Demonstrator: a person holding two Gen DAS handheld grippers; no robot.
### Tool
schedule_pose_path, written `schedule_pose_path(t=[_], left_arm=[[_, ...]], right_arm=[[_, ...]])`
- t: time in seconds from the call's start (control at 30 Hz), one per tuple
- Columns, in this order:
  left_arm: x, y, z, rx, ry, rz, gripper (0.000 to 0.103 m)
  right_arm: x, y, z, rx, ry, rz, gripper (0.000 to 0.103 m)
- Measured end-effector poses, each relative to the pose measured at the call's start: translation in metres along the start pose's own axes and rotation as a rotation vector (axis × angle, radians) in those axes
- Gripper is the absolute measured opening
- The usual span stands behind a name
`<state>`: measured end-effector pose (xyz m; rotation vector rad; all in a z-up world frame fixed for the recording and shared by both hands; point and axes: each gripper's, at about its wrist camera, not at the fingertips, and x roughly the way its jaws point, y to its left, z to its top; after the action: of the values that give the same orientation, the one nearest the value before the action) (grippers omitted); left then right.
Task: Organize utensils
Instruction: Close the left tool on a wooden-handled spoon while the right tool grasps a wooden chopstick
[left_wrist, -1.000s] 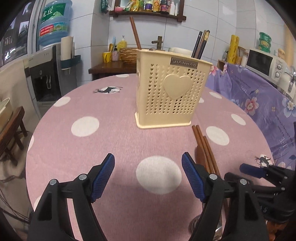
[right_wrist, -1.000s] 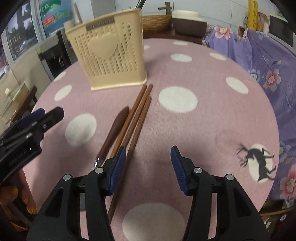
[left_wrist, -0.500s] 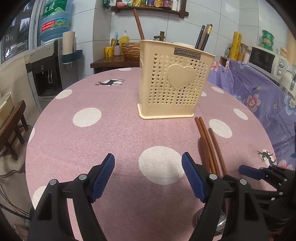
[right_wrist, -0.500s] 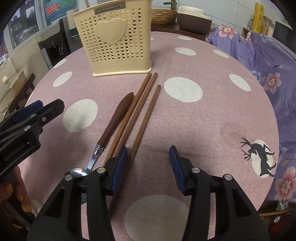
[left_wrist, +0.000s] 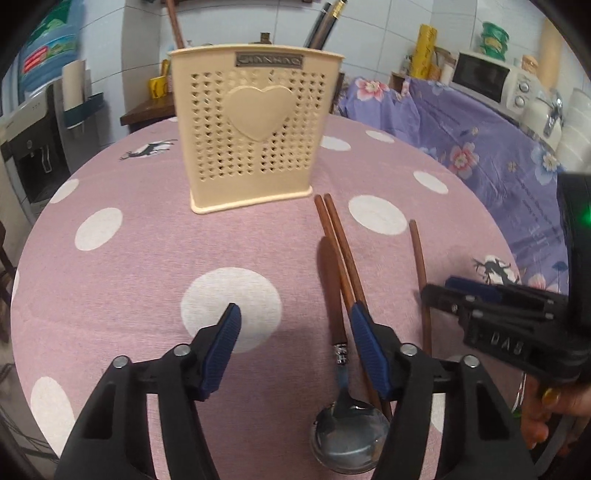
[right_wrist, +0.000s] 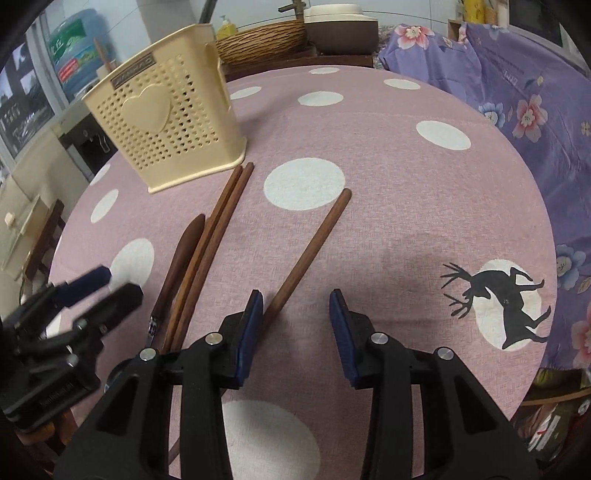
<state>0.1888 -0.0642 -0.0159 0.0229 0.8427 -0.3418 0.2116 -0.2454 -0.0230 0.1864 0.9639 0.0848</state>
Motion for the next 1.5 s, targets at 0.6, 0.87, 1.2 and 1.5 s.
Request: schedule_pose_path(t=[0.6,0.87,1.2,1.5], left_arm=[[0.016,-0.018,-0.006,0.081,0.083,0.027,0.037],[0.018,0.001,0.000,0.090,0.084,0.037,0.015],[0.020,0.024,0.008,0.045,0.087,0.046,0.013],[0.023,0.024,0.015,0.031,0.075,0.059,0.046]], right_arm=[[0.003,-0.005,0.004,0.017,-0.013,0.020,0.038],[0.007,-0.005,0.010,0.023,-0.007,0.023,0.033],[0.031,0.006,0.037,-0.005,0.010,0.059,0.012],[0.043,0.024,0.050,-0.022,0.024,0.045,0.013]])
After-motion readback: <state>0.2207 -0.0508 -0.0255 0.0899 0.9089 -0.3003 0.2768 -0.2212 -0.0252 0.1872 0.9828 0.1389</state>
